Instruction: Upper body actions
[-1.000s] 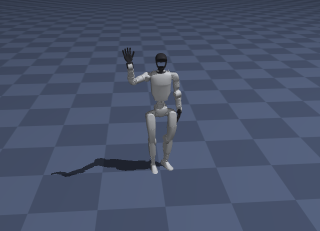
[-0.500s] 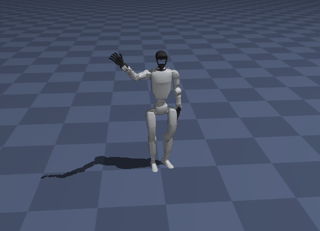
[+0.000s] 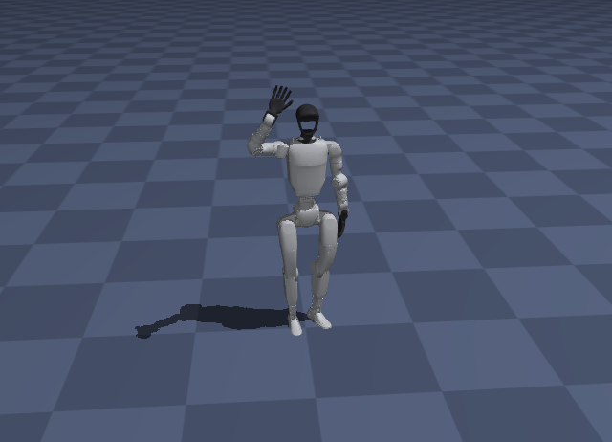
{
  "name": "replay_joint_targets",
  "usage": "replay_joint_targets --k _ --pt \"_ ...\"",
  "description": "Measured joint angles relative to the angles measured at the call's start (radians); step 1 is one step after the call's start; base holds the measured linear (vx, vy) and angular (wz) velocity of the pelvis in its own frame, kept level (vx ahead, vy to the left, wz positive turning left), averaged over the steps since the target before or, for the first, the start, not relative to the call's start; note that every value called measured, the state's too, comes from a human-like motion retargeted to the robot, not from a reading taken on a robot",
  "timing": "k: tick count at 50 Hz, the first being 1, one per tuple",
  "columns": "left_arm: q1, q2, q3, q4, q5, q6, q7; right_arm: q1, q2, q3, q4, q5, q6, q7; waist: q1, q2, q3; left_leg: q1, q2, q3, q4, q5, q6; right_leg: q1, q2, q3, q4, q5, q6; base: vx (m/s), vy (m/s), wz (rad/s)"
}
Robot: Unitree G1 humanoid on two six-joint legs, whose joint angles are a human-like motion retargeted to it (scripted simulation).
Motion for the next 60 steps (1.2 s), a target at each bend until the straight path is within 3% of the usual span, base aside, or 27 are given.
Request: replay_joint_targets --k 2,5,9,13,18,23,27,32,35,39,43,46,48,52,55,57,60 --pt "-0.01 -0.006 -0.006 -0.009 0.0 -0.005 -0.009 -0.105 -0.015 0.151 -0.046 -0.081 0.014 -0.019 -0.002 0.001 -0.002 0.0 0.001 -0.002 0.0 0.001 0.0 0.001 0.0 -0.001 0.001 -0.001 0.0 0.0 0.0 0.0" --pt "-0.021 -0.023 -0.021 -0.03 0.006 -0.021 -0.017 -0.214 -0.025 0.306 -0.063 -0.153 -0.046 -0.048 -0.001 0.01 0.002 0.002 0.001 -0.007 0.001 0.001 0.001 0.004 0.001 -0.003 0.003 -0.003 -0.001 0.0 0.0 0.0" --pt "-0.036 -0.07 -0.053 -0.058 0.03 -0.041 -0.019 -0.186 -0.02 0.262 0.097 -0.121 -0.041 -0.123 0.012 0.043 0.024 0.004 0.002 -0.011 0.006 0.002 0.004 0.013 0.0 -0.011 0.002 -0.004 0.0 0.0 0.0 0.0" --pt "-0.036 -0.081 -0.077 -0.067 0.06 -0.05 -0.017 0.054 0.046 -0.078 0.416 0.083 0.005 -0.052 0.012 0.05 0.035 -0.003 0.001 -0.021 0.013 0.006 0.005 0.021 -0.007 -0.029 -0.001 -0.007 0.003 0.0 0.02 0.25" --pt "-0.024 -0.063 -0.081 -0.044 0.066 -0.036 -0.008 0.38 0.097 -0.634 0.763 0.384 0.095 0.196 0.008 0.03 0.05 -0.014 -0.004 -0.052 0.021 0.015 0.005 0.033 -0.019 -0.063 -0.008 -0.013 0.007 0.03 -0.03 0.34" --pt "0.019 -0.065 -0.048 -0.031 0.001 -0.018 -0.051 0.761 0.163 -1.072 0.921 0.591 -0.026 0.28 0.013 0.022 0.059 -0.014 -0.006 -0.054 0.019 0.016 0.006 0.033 -0.019 -0.065 -0.012 -0.01 0.008 0.09 -0.02 -0.06" --pt "0.064 -0.072 -0.032 -0.032 -0.053 -0.017 -0.057 1.065 0.351 -1.236 0.913 0.66 -0.171 0.326 0.012 0.024 0.073 0.0 0.001 -0.036 0.016 0.012 0.006 0.033 -0.01 -0.048 -0.01 -0.003 0.007 0.06 0.0 -0.33" --pt "0.097 -0.077 -0.026 -0.025 -0.068 -0.016 -0.043 1.315 0.689 -1.228 0.938 0.407 -0.265 0.516 0.003 0.025 0.096 0.022 0.008 -0.01 0.009 0.007 0.004 0.034 0.001 -0.021 -0.007 0.006 0.004 0.03 -0.01 -0.35" --pt "0.105 -0.077 -0.029 -0.015 -0.059 -0.019 -0.046 1.403 0.841 -1.148 1.104 0.28 -0.228 0.723 -0.002 0.026 0.102 0.031 0.013 0.004 0.005 0.006 0.002 0.032 0.007 -0.008 -0.005 0.01 0.003 0.01 -0.01 -0.18" --pt "0.102 -0.09 -0.036 -0.013 -0.042 -0.026 -0.06 1.482 1.004 -1.034 1.354 0.09 -0.103 0.975 -0.017 0.037 0.107 0.035 0.013 0.005 0.0 0.007 0.002 0.032 0.011 -0.007 -0.006 0.011 0.0 0.0 0.0 0.0" --pt "0.087 -0.11 -0.069 -0.008 -0.016 -0.038 -0.038 1.549 1.144 -0.938 1.604 0.053 -0.034 0.963 -0.032 0.059 0.109 0.035 0.004 -0.014 -0.007 0.01 0.006 0.034 0.01 -0.026 -0.008 0.006 -0.003 -0.01 0.06 0.28" --pt "0.078 -0.118 -0.102 -0.01 0.014 -0.039 -0.013 1.622 1.232 -0.869 1.629 0.138 0.011 0.97 0.021 0.065 0.107 0.038 0.006 0.027 -0.009 0.005 0.004 0.026 0.019 0.014 -0.001 0.004 -0.009 0.03 0.04 -0.57" --pt "0.079 -0.114 -0.126 -0.013 0.029 -0.043 0.009 1.643 1.261 -0.855 1.629 0.237 0.056 0.872 0.068 0.062 0.101 0.041 0.013 0.065 -0.008 0.001 -0.003 0.017 0.012 0.049 0.009 0.002 0.001 0.04 0.01 -0.74" --pt "0.086 -0.108 -0.152 -0.011 0.03 -0.049 0.034 1.622 1.216 -0.879 1.618 0.351 -0.072 0.832 -0.02 0.066 0.096 0.024 -0.002 -0.035 0.001 0.015 0.004 0.026 -0.017 -0.04 0.004 -0.001 0.008 0.03 0.04 1.04" --pt "0.076 -0.1 -0.123 0.0 0.046 -0.046 -0.005 1.588 1.166 -0.902 1.573 0.321 -0.009 0.87 -0.024 0.068 0.093 0.019 -0.002 -0.029 0.004 0.015 0.001 0.029 -0.021 -0.041 -0.002 -0.002 0.009 -0.02 0.02 0.09" --pt "0.058 -0.085 -0.041 0.006 0.111 -0.016 0.001 1.557 1.138 -0.958 1.536 0.271 -0.007 0.908 -0.022 0.069 0.1 0.02 -0.001 -0.029 0.004 0.015 0.001 0.03 -0.022 -0.04 0.0 -0.002 0.011 -0.03 0.01 -0.02" --pt "0.024 0.007 0.13 0.015 0.135 0.078 0.195 1.509 1.077 -1.069 1.514 0.221 -0.024 0.908 -0.013 0.062 0.102 0.024 -0.004 -0.033 0.006 0.016 0.0 0.037 -0.027 -0.042 -0.002 -0.002 0.011 0.0 0.0 0.0"
